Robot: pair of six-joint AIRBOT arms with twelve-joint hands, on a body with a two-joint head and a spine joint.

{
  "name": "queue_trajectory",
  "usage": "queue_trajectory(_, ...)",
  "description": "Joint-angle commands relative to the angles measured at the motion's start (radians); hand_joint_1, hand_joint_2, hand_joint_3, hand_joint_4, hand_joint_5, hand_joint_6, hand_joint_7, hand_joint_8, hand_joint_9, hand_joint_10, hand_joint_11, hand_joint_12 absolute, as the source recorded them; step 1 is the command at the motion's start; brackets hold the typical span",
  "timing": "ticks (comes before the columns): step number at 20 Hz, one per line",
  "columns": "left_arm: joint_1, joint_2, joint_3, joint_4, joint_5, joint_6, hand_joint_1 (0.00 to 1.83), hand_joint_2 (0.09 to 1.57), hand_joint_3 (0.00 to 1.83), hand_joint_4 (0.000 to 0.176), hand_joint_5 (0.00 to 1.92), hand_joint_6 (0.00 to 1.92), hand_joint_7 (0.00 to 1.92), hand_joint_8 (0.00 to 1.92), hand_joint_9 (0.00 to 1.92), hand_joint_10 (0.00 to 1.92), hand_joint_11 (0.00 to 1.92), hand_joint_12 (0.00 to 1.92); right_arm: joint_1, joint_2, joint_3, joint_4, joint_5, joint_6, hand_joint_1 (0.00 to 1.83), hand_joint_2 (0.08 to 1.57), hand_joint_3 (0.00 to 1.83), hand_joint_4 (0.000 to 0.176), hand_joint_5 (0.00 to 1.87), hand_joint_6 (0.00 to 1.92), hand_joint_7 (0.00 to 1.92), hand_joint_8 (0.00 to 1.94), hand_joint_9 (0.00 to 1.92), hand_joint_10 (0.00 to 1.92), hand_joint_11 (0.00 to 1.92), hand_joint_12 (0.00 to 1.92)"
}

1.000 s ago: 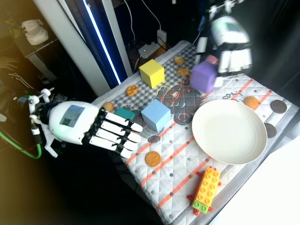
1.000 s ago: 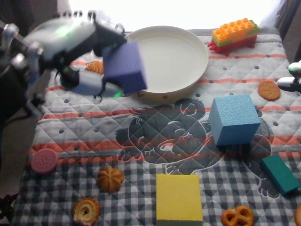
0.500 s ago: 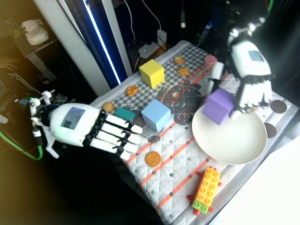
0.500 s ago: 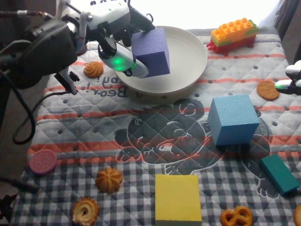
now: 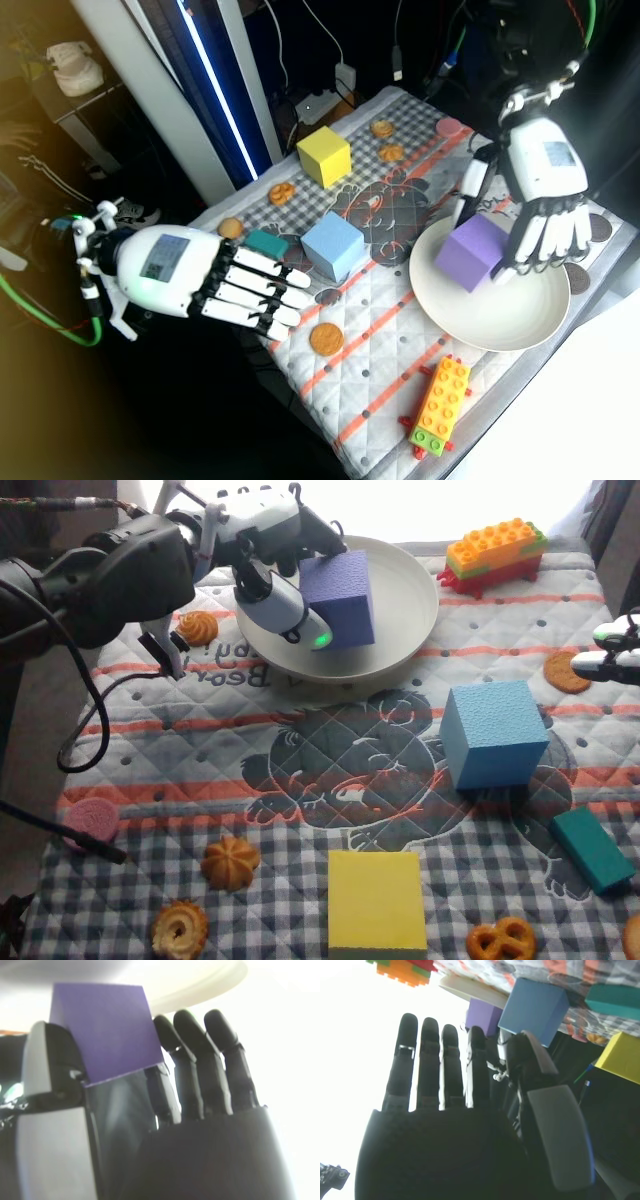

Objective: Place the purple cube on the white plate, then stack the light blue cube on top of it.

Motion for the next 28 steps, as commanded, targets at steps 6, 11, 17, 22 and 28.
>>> queue_trajectory(6,0.011,-0.014,-0.011,-0.143,-0.112,0.224,0.75,0.90,0.00,0.174,0.37,0.00,0.30,0.60,0.16,1.03,0.00,1.40,0.014,0.003,0.010,0.016,0.116,0.008,0.63,1.41,0.00,0.000,0.65,0.00,0.46,0.00,0.44,0.00,0.24,0.59)
queue_trajectory(11,0.031,0.008,-0.048,-0.158,-0.151,0.223,0.71,0.79,0.00,0.176,0.09,0.00,0.38,0.05,0.22,0.57,0.00,1.10,0.016,-0.005,0.013,0.016,0.116,0.014,0.72,1.39,0.00,0.001,0.66,0.00,0.47,0.00,0.43,0.00,0.23,0.56)
queue_trajectory(17,0.039,0.085,-0.138,-0.075,-0.243,0.068,0.69,0.81,0.00,0.176,0.00,0.00,0.31,0.00,0.32,0.13,0.00,1.06,0.025,-0.004,0.016,0.016,0.152,0.058,0.56,1.33,0.00,0.026,0.45,0.00,0.40,0.00,0.32,0.00,0.12,0.44)
queue_trajectory(22,0.134,0.265,-0.361,0.048,-0.510,-0.155,0.67,0.83,0.00,0.176,0.04,0.00,0.31,0.01,0.30,0.04,0.00,1.06,0.040,-0.003,0.007,-0.006,0.233,0.117,0.16,1.23,0.00,0.125,0.26,0.00,0.27,0.00,0.13,0.00,0.04,0.14)
queue_trajectory(28,0.417,0.470,-0.642,0.094,-0.824,-0.350,0.94,0.80,0.00,0.134,0.21,0.00,0.20,0.00,0.11,0.00,0.00,0.05,0.087,-0.024,0.002,-0.054,0.226,0.118,0.33,0.97,0.00,0.176,0.05,0.00,0.00,0.00,0.00,0.00,0.01,0.00)
